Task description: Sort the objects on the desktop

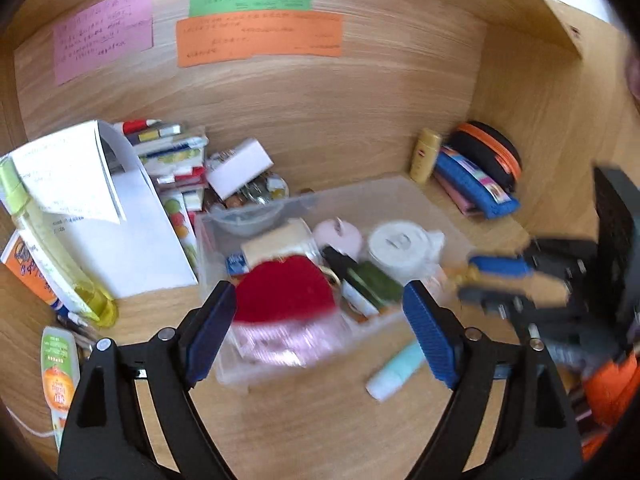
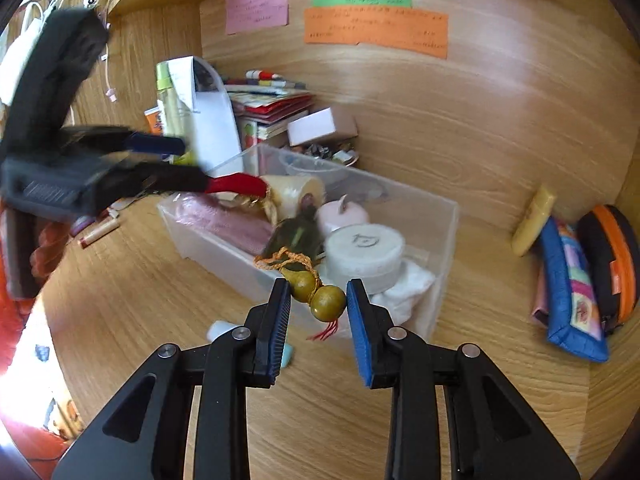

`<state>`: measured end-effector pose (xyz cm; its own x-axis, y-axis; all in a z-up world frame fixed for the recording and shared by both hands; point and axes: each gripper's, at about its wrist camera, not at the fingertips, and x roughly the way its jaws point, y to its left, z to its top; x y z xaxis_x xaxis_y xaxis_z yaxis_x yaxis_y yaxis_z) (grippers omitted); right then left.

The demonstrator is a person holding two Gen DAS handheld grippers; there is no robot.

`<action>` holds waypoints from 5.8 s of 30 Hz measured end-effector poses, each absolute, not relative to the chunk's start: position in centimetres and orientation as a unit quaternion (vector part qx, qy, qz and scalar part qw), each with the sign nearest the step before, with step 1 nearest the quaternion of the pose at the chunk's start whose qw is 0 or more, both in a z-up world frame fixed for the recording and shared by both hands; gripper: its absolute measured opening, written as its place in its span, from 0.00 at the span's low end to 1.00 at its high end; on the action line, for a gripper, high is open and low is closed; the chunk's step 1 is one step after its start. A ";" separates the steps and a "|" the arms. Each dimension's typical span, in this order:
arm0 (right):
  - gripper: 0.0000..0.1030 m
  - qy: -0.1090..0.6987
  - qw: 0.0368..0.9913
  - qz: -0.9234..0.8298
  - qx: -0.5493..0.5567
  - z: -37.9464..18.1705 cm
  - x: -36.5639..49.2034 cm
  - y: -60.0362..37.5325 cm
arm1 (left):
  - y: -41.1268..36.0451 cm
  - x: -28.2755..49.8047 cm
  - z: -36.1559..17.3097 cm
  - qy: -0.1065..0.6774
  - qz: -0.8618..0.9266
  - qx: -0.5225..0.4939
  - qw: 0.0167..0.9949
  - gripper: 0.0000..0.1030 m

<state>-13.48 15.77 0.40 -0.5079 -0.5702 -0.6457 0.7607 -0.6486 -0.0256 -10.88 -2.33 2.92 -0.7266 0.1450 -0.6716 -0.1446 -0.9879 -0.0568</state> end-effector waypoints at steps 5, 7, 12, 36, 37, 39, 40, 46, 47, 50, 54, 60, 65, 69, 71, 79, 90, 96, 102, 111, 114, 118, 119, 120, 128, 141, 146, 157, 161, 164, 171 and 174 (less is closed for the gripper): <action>0.20 0.152 0.369 -0.863 0.309 0.1 -15.3 16.2 | -0.6 -9.0 1.3 0.014 0.917 -0.385 0.100 0.83; 0.20 0.147 0.365 -0.863 0.316 -0.2 -16.0 16.3 | 0.3 -8.8 0.3 0.020 0.910 -0.398 0.112 0.83; 0.20 0.141 0.356 -0.863 0.330 -1.3 -17.2 16.7 | 2.2 -9.2 -2.8 0.031 0.889 -0.436 0.135 0.83; 0.59 0.139 0.370 -0.871 0.292 0.4 -13.9 17.8 | 4.4 -12.4 -7.1 0.033 0.873 -0.469 0.128 0.31; 0.59 0.138 0.370 -0.871 0.293 0.4 -13.9 17.8 | 4.5 -12.2 -7.1 0.035 0.875 -0.467 0.126 0.26; 0.59 0.137 0.372 -0.869 0.296 0.3 -13.8 17.7 | 4.2 -11.9 -7.1 0.033 0.876 -0.466 0.124 0.24; 0.59 0.137 0.372 -0.869 0.297 0.2 -13.8 17.7 | 4.1 -11.7 -7.1 0.030 0.876 -0.466 0.123 0.24; 0.59 0.135 0.376 -0.865 0.303 0.0 -13.6 17.5 | 3.7 -10.3 -6.4 0.015 0.882 -0.458 0.112 0.24; 0.59 0.135 0.377 -0.865 0.303 0.1 -13.5 17.5 | 3.6 -9.9 -5.9 0.014 0.885 -0.451 0.111 0.24; 0.59 0.137 0.378 -0.865 0.299 0.2 -13.2 17.4 | 3.4 -8.9 -4.1 0.008 0.897 -0.427 0.109 0.24; 0.59 0.130 0.382 -0.866 0.295 0.6 -13.0 17.6 | 2.7 -8.5 -1.7 -0.001 0.912 -0.398 0.101 0.24; 0.60 0.119 0.385 -0.868 0.290 1.1 -12.9 18.0 | 1.3 -9.2 1.0 -0.011 0.927 -0.364 0.086 0.24; 0.60 0.118 0.384 -0.869 0.290 1.1 -13.0 18.3 | 0.4 -10.8 1.7 -0.024 0.931 -0.354 0.083 0.24; 0.60 0.115 0.384 -0.868 0.293 1.0 -13.1 18.5 | 0.6 -12.9 1.1 -0.029 0.927 -0.365 0.080 0.24; 0.60 0.113 0.384 -0.868 0.295 0.8 -13.2 18.6 | 0.9 -13.8 0.5 -0.020 0.927 -0.369 0.068 0.24; 0.61 0.112 0.384 -0.864 0.306 0.2 -13.6 18.6 | 1.0 -14.4 -0.2 -0.016 0.928 -0.368 0.050 0.25; 0.61 0.113 0.382 -0.865 0.304 0.3 -13.6 18.4 | 1.1 -11.2 2.3 -0.026 0.939 -0.337 0.059 0.45; 0.66 0.114 0.381 -0.869 0.295 1.0 -12.9 18.3 | 0.7 -9.0 3.5 -0.028 0.949 -0.310 0.045 0.57; 0.77 0.110 0.379 -0.877 0.275 2.0 -11.5 18.5 | -0.1 -6.8 3.6 -0.033 0.957 -0.289 0.013 0.77; 0.85 0.106 0.341 -0.898 0.258 2.5 -9.6 19.1 | -0.6 -4.6 2.3 -0.027 0.959 -0.280 -0.030 0.94; 0.85 0.102 0.337 -0.901 0.254 2.5 -8.9 19.5 | -0.6 -4.4 1.4 -0.034 0.956 -0.289 -0.036 0.94; 0.86 0.098 0.331 -0.904 0.252 2.4 -8.1 19.9 | -0.5 -3.9 0.7 -0.051 0.954 -0.295 -0.033 0.94; 0.86 0.097 0.329 -0.906 0.249 2.4 -7.8 20.0 | -0.4 -3.7 0.6 -0.052 0.953 -0.297 -0.029 0.94; 0.86 0.096 0.327 -0.907 0.248 2.3 -7.6 20.1 | -0.3 -3.5 0.6 -0.053 0.953 -0.297 -0.027 0.94; 0.96 0.084 0.317 -0.914 0.238 2.2 -6.4 20.9 | 0.9 -2.9 0.5 -0.043 0.955 -0.294 -0.016 0.94; 0.96 0.081 0.314 -0.915 0.238 2.2 -6.4 21.2 | 1.8 -2.4 0.1 -0.030 0.957 -0.288 -0.036 0.95; 0.96 0.081 0.313 -0.914 0.244 1.9 -6.5 21.2 | 1.7 -2.4 0.1 -0.032 0.956 -0.289 -0.032 0.95; 0.96 0.077 0.312 -0.914 0.249 1.7 -6.7 21.3 | 2.0 -2.4 0.1 -0.026 0.959 -0.280 -0.038 0.95; 0.96 0.072 0.312 -0.913 0.252 1.6 -6.8 21.3 | 2.1 -2.4 0.2 -0.027 0.959 -0.280 -0.040 0.95; 0.96 0.070 0.313 -0.913 0.253 1.6 -6.8 21.4 | 2.0 -2.4 0.3 -0.029 0.960 -0.275 -0.041 0.95; 0.96 0.068 0.315 -0.912 0.254 1.7 -6.9 21.4 | 2.0 -2.3 0.4 -0.032 0.959 -0.276 -0.048 0.95; 0.96 0.067 0.314 -0.912 0.254 1.7 -6.9 21.4 | 2.1 -2.4 0.4 -0.036 0.958 -0.279 -0.048 0.95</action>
